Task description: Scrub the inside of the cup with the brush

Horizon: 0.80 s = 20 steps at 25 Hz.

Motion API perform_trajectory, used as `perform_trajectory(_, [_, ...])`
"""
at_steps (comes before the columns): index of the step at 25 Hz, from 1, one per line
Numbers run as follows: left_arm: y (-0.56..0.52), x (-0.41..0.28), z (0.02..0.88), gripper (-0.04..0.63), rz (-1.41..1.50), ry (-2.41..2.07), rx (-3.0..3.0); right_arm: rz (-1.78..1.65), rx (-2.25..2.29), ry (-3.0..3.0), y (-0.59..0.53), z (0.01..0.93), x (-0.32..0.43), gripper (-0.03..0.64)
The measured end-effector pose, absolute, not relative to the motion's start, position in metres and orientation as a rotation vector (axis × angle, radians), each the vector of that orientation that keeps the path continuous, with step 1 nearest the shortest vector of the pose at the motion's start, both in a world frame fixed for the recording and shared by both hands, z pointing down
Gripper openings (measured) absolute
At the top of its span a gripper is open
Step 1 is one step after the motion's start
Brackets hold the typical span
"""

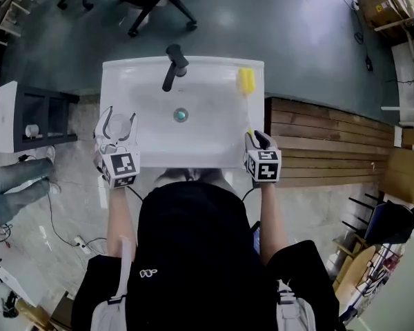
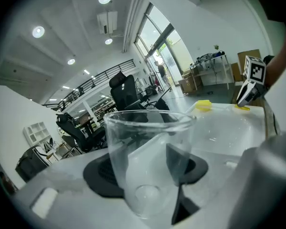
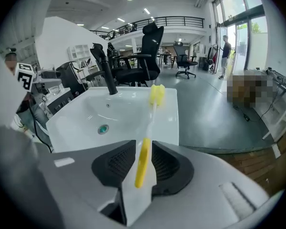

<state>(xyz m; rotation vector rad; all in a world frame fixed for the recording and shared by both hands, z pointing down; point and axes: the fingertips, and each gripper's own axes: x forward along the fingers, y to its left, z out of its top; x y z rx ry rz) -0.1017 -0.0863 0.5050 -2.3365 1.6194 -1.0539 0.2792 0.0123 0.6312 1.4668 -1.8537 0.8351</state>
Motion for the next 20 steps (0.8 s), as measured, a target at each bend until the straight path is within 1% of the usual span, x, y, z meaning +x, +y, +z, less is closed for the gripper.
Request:
perform_trajectory(6, [-0.082,-0.094,0.51,0.281,-1.125,1.578,-2.287,0.863,1.401,-1.843,0.011,0.647,0.279,0.107])
perform_trajectory(15, [-0.079,-0.092,0.507,0.279,-1.148,1.589,-2.261,0.888,1.336,-1.832,0.01,0.661,0.271,0.106])
perform_trajectory(20, [-0.075,-0.096,0.513,0.279,-1.181,1.566,-2.248,0.873,1.331,-1.815,0.009,0.661,0.274,0.072])
